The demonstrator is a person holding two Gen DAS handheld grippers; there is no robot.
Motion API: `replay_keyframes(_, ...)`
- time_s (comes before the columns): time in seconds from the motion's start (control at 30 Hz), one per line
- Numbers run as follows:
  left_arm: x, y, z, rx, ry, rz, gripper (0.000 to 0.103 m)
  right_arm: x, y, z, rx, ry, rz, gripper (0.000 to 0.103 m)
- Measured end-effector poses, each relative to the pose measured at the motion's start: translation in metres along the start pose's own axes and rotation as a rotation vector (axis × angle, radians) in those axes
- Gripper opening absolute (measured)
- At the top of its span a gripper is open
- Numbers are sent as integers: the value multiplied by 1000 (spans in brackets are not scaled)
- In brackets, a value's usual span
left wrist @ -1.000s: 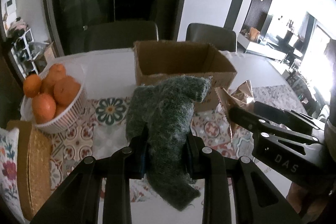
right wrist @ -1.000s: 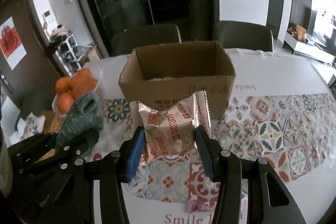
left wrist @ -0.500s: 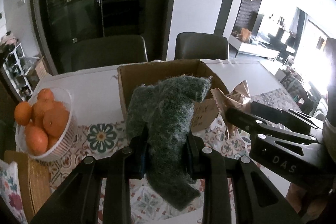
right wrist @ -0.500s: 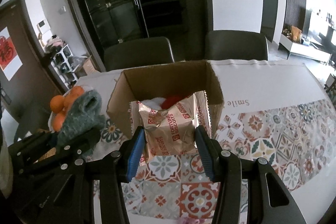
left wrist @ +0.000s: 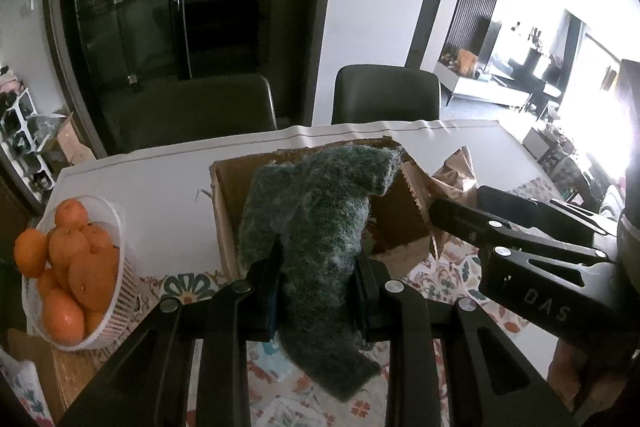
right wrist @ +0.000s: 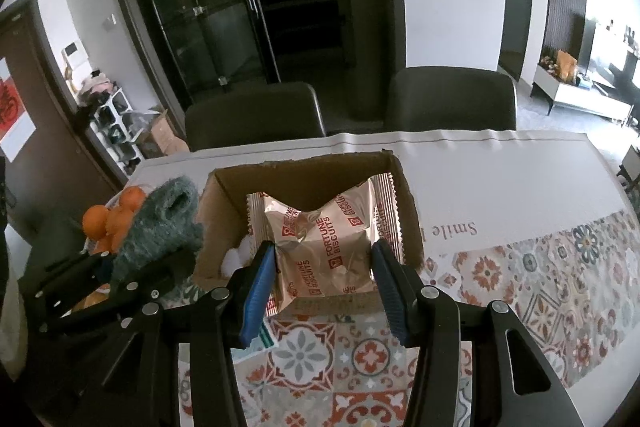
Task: Organize soft objects
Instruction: 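Open both grippers to drop the cloth and snack packet into the box, then move the left gripper to the blue cartoon tissue pack and grasp it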
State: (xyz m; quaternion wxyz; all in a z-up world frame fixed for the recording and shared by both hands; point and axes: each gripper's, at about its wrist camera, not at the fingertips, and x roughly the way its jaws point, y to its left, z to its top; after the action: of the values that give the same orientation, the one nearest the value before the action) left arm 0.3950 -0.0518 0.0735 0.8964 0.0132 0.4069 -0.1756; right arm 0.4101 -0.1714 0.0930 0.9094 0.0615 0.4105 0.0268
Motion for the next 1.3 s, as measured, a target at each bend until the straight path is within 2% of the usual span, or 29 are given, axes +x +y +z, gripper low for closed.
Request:
replay_keyframes(0.27,28,9,21,-17,44,-18,28,30,-6,22,18,46,15,50)
replay_keyframes(0.57,56,11,32,-9,96,10,33,72,-16,34,14,125,48,51)
replay_keyframes(0.73,75,14,34,-25,141,4,45,90,-19,36,36,160,72,52)
replay_keyframes(0.8,78,15,34,-32,153,1,54,94,-20,36,42,167,69,53)
replay_keyframes(0.9,78,18,32,-32,145,40,64,96,-20,36,38,172,44,56)
replay_keyframes(1.0,73,19,33,-32,131,49,67,96,-20,36,38,165,34,62)
replay_keyframes(1.13,63,19,32,-24,111,49,71,87,-20,36,47,146,28,63)
replay_keyframes(1.3,46,20,26,-20,86,58,73,66,-15,30,39,109,-46,64)
